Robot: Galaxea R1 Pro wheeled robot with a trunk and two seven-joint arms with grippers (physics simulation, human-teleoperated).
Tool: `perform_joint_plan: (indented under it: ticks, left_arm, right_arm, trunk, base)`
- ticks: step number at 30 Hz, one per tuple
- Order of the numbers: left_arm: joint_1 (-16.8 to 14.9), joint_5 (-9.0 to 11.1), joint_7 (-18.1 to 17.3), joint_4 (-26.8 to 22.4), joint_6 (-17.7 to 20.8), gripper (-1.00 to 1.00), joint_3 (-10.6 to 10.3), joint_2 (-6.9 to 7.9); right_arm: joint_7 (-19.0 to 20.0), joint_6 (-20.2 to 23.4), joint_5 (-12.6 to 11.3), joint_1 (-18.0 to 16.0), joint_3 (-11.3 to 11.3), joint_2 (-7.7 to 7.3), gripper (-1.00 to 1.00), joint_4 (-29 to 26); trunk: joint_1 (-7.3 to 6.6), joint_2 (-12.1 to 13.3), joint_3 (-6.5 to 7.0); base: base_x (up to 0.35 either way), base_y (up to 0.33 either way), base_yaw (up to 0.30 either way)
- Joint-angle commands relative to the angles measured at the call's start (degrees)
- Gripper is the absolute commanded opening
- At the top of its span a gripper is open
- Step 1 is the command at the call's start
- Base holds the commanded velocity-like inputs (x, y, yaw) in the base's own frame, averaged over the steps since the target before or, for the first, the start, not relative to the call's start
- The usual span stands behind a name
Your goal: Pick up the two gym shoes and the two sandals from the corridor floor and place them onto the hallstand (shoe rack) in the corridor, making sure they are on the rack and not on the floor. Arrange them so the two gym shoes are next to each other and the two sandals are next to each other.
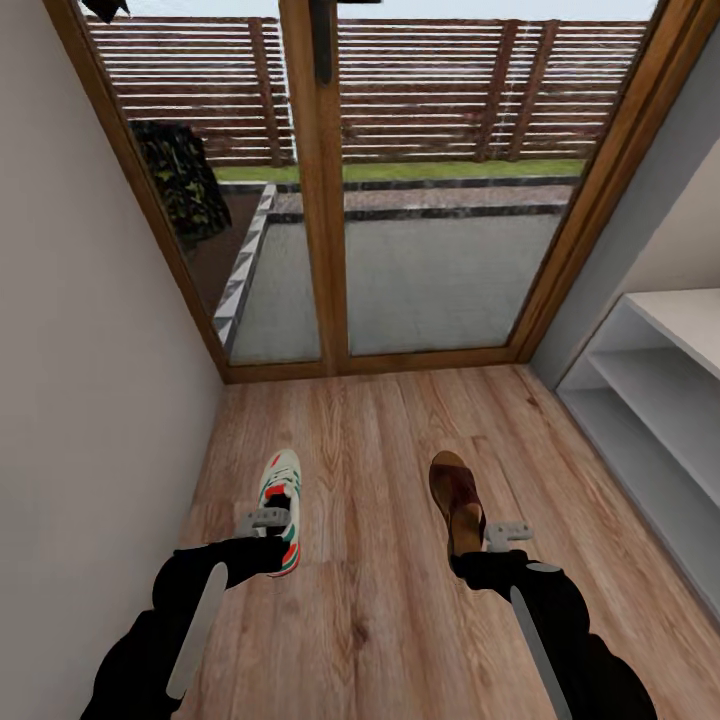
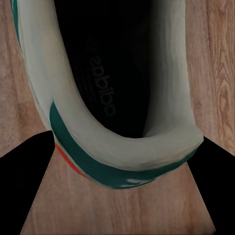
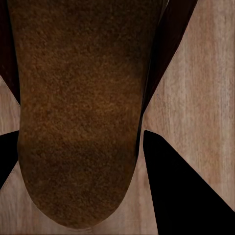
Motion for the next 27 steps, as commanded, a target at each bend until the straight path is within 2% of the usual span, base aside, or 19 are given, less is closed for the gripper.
perform_joint_plan:
  ticks: [1,15,21,27]
  left_arm:
    - [-0.03,0.23,0.07,-0.05,0.26,-1.0,0.02,-0.01]
    - [-0.03,0.23,0.16,0.03,0.26,-1.0,0.02,-0.01]
    - [-0.05,0.23,0.16,-0.02,0.26,-1.0,0.02,-0.01]
    - [-0.09,0.23,0.16,-0.05,0.26,-1.0,0.02,-0.01]
  right_arm:
    - [-0.16,0.29,-0.08,-0.01,0.02,-0.01,-1.0,-0.06]
    - [-0.16,0.29,-0.09,-0.04,0.02,0.02,-1.0,-0.09]
    - [-0.16,0.29,-0.07,-0.04,0.02,-0.03,-1.0,-0.08]
    - [-0.16,0.29,-0.11,-0.05,0.02,-0.01,-1.0,-0.06]
  trunk:
    - [0.03,-0.02,-0.04]
    - [0.03,-0.02,-0.04]
    - [0.03,-0.02,-0.04]
    - [0.03,-0.02,-0.04]
  base:
    - [0.34,0.001,0.0]
    - [0.305,0.0,0.0]
    - [0.066,0.0,-0.042]
    - [0.005,0.0,-0.232]
